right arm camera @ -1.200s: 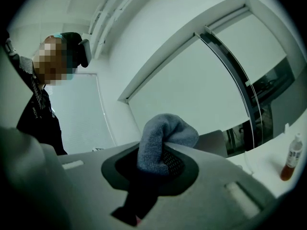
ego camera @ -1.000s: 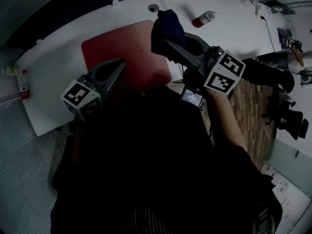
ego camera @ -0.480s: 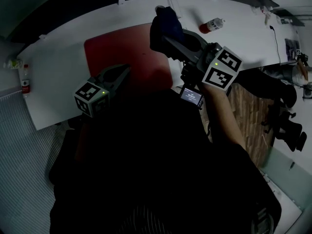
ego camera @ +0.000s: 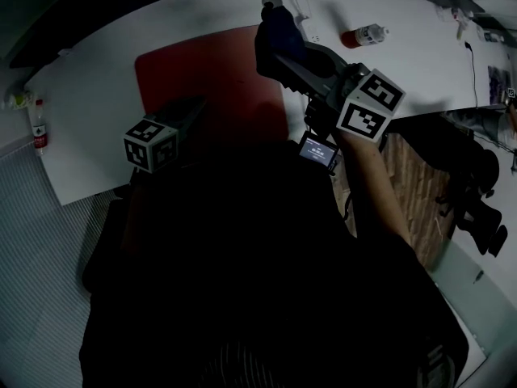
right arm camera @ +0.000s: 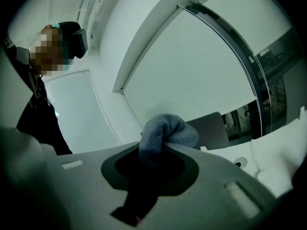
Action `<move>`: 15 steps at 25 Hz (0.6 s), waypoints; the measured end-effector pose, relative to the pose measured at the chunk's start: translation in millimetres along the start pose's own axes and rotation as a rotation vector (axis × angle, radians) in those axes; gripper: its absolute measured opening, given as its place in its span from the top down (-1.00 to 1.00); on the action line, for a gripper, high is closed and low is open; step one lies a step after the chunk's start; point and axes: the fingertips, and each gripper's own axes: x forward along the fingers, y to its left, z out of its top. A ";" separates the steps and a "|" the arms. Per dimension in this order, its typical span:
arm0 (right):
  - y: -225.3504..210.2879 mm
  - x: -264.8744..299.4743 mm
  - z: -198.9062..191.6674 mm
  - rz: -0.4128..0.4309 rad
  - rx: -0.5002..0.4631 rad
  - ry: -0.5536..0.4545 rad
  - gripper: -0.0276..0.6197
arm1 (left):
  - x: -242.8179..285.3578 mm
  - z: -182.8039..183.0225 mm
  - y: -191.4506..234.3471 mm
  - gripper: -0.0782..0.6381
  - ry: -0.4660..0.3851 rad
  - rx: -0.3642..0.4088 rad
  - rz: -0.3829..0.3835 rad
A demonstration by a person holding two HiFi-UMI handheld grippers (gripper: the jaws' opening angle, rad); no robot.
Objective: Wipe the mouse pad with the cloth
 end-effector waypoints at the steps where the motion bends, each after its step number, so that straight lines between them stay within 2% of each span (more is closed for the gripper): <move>1: -4.7 2.1 -2.7 0.003 0.005 0.008 0.71 | 1.7 -1.1 3.0 0.76 0.006 -0.006 0.006; 8: -28.4 16.9 -22.0 0.030 0.051 0.055 0.71 | 9.5 -13.3 25.4 0.76 0.053 -0.061 0.041; 15: -49.4 23.3 -43.8 0.032 0.086 0.100 0.71 | 27.7 -28.6 44.0 0.76 0.125 -0.070 0.063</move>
